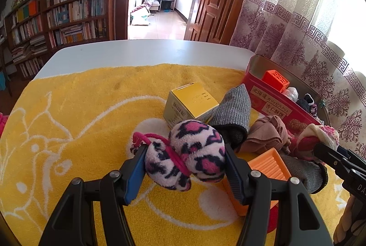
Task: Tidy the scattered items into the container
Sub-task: 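Carry both toys into the red tin and open both tools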
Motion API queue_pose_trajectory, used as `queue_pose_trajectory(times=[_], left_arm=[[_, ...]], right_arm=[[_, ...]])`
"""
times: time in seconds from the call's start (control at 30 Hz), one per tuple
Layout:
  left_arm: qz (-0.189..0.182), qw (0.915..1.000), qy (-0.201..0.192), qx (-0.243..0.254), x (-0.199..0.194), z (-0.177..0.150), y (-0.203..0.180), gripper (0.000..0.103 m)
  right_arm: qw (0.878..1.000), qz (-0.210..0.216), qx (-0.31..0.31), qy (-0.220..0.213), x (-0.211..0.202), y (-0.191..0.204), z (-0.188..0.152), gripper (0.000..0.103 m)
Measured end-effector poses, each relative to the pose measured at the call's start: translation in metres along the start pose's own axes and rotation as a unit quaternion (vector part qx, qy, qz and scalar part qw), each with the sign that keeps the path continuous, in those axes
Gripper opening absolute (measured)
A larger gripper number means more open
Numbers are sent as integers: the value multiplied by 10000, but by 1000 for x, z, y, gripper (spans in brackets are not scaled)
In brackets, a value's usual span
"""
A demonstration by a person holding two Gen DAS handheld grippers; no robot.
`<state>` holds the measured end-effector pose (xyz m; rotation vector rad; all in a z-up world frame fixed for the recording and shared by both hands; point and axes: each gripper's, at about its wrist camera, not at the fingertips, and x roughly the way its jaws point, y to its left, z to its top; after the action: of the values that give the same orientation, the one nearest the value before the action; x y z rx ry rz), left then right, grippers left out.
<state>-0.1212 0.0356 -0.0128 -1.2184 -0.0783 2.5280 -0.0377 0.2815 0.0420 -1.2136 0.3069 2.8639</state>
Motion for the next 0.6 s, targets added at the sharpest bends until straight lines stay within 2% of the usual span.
queue_pose_trajectory(times=[0.3, 0.6], left_arm=[[-42, 9999, -66, 112, -5, 13, -19, 65], [-311, 9978, -168, 555, -5, 42, -69, 65]], right_arm=[[9983, -135, 447, -356, -29, -43, 10, 61], [9943, -365, 814, -583, -42, -85, 28, 60]])
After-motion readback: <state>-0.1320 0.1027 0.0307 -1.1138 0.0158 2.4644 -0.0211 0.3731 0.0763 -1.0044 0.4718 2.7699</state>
